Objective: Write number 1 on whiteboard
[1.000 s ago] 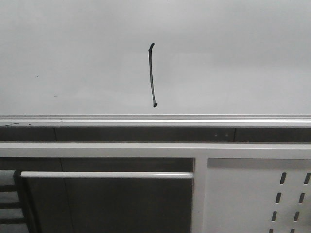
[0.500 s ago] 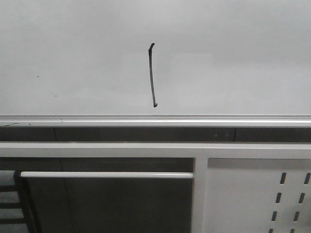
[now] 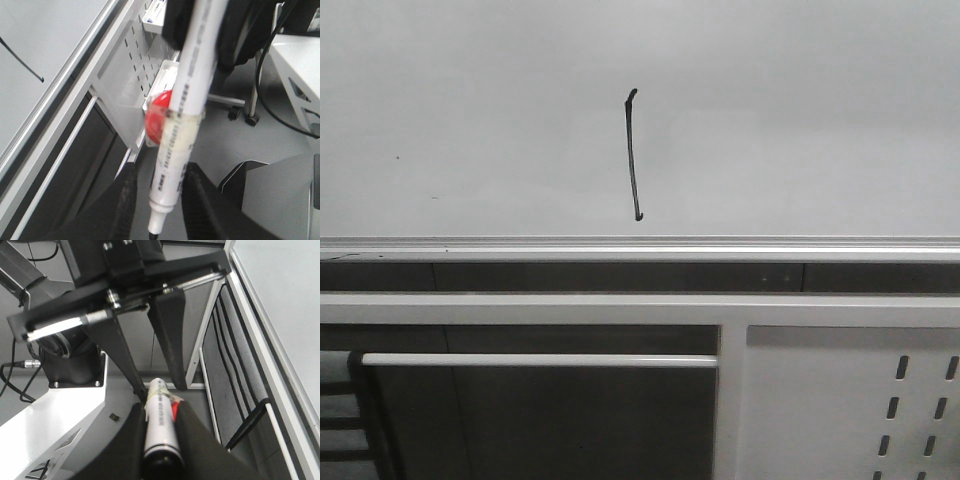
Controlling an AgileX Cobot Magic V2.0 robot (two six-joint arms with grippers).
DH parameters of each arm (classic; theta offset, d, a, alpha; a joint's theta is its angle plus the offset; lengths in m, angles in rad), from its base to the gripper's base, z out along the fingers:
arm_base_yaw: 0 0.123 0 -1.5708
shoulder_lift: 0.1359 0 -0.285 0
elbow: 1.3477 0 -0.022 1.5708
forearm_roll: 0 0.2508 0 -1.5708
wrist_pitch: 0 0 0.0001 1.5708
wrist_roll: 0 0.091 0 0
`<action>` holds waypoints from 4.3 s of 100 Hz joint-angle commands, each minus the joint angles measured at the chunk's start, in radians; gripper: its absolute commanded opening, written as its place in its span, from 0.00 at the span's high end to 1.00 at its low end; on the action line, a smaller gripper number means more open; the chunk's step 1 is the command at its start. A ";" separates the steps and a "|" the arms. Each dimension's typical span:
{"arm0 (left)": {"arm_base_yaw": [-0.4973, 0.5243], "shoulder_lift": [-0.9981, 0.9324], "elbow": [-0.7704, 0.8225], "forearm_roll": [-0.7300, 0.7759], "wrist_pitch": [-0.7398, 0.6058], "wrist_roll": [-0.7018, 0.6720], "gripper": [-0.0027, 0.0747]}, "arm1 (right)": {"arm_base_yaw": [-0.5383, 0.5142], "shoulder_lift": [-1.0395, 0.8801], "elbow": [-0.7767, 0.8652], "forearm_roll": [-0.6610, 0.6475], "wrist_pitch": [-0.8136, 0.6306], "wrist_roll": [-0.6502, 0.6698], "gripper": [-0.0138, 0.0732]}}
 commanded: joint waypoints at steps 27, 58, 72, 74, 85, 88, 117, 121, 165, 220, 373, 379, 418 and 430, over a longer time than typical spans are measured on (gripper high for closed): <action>-0.010 0.008 -0.047 -0.058 -0.040 -0.009 0.72 | -0.028 -0.019 -0.036 0.010 -0.032 -0.008 0.90; -0.010 0.033 -0.047 -0.045 -0.040 -0.009 0.72 | -0.028 -0.019 -0.036 0.010 -0.032 -0.008 0.90; -0.010 0.040 -0.047 -0.043 -0.040 -0.009 0.72 | -0.028 -0.019 -0.036 0.010 -0.032 -0.008 0.90; -0.010 0.041 -0.047 -0.043 -0.040 -0.009 0.72 | -0.028 -0.019 -0.036 0.010 -0.032 -0.008 0.90; -0.010 0.044 -0.047 -0.043 -0.040 -0.009 0.72 | -0.028 -0.019 -0.036 0.010 -0.032 -0.008 0.90; -0.010 0.044 -0.047 -0.043 -0.040 -0.009 0.73 | -0.028 -0.019 -0.036 0.010 -0.032 -0.008 0.90; -0.010 0.044 -0.047 -0.043 -0.040 -0.009 0.83 | -0.026 -0.019 -0.036 0.015 -0.032 -0.008 0.90; -0.010 0.046 -0.047 -0.043 -0.037 -0.009 0.84 | -0.026 -0.019 -0.036 0.018 -0.032 -0.008 0.90; -0.010 0.080 -0.047 -0.042 -0.008 -0.009 0.93 | -0.026 -0.019 -0.036 0.024 -0.019 -0.008 0.90; -0.010 0.080 -0.047 -0.042 -0.008 -0.009 0.92 | -0.026 -0.019 -0.036 0.025 -0.012 -0.008 0.90; -0.010 0.080 -0.047 -0.044 -0.023 -0.003 0.75 | -0.026 -0.019 -0.036 0.027 -0.007 -0.008 0.90; -0.010 0.080 -0.047 -0.049 -0.028 -0.003 0.80 | -0.026 -0.019 -0.036 0.029 -0.005 -0.008 0.90; -0.010 0.080 -0.047 -0.061 -0.028 -0.003 0.99 | -0.026 -0.019 -0.036 0.044 -0.004 -0.008 0.90; -0.010 0.080 -0.047 -0.061 -0.028 -0.003 0.99 | -0.026 -0.019 -0.036 0.065 -0.010 -0.008 0.85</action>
